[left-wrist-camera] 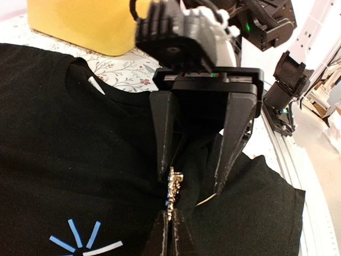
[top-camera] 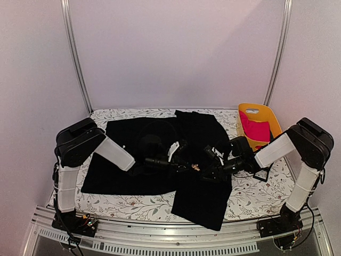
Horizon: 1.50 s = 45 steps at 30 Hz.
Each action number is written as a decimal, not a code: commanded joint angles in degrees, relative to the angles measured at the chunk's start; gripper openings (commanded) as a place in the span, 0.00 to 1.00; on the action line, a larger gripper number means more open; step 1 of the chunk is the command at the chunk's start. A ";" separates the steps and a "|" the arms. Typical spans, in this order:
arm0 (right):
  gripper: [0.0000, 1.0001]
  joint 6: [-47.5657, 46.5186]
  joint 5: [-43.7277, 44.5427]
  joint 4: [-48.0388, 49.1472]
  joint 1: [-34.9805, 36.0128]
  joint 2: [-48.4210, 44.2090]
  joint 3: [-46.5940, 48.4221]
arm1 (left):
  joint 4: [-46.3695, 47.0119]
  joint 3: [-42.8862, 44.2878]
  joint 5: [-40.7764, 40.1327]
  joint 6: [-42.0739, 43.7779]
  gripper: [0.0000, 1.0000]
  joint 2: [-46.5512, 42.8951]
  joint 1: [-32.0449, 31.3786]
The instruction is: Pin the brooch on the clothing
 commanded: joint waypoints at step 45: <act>0.32 8.15 -6.37 57.36 3.03 13.42 -5.67 | 18.05 -5.73 2.06 -8.62 0.00 -1.71 0.32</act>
